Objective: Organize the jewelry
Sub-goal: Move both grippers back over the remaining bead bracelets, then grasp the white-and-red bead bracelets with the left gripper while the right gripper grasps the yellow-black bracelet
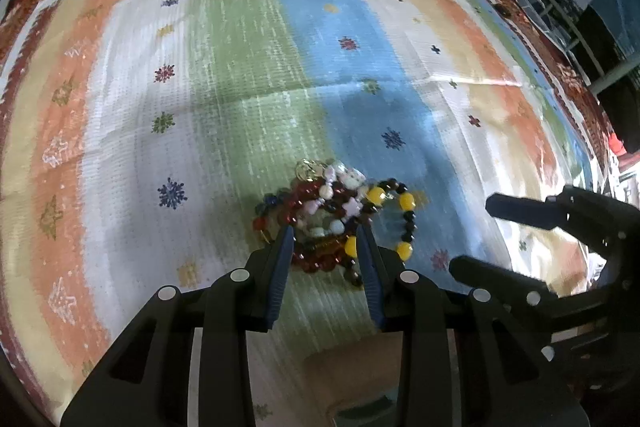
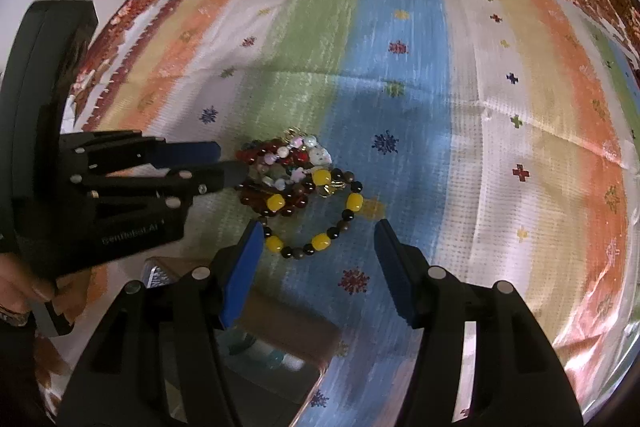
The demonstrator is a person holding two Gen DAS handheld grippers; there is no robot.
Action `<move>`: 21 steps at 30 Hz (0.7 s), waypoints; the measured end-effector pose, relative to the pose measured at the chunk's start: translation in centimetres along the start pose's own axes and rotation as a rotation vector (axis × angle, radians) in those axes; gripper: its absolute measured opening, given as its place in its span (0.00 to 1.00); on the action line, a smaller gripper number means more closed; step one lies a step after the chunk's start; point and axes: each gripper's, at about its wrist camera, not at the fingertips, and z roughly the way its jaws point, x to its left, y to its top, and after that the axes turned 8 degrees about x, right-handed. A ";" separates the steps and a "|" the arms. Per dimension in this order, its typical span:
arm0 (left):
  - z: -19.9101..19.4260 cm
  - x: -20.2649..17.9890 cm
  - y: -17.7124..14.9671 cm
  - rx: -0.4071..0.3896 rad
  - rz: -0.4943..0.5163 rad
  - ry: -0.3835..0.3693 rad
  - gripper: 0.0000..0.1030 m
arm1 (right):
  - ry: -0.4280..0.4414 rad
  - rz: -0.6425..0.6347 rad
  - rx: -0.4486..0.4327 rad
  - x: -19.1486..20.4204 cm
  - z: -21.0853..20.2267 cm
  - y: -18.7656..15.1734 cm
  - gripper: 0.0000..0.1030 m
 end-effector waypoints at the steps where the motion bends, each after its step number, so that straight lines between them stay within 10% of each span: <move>1: 0.2 0.2 0.2 0.003 -0.003 0.002 0.31 | -0.005 0.004 0.010 -0.2 0.5 0.2 0.57; 21: 3.1 -0.4 3.9 0.063 0.034 -0.001 0.31 | -0.041 -0.005 0.091 -0.8 3.9 1.5 0.57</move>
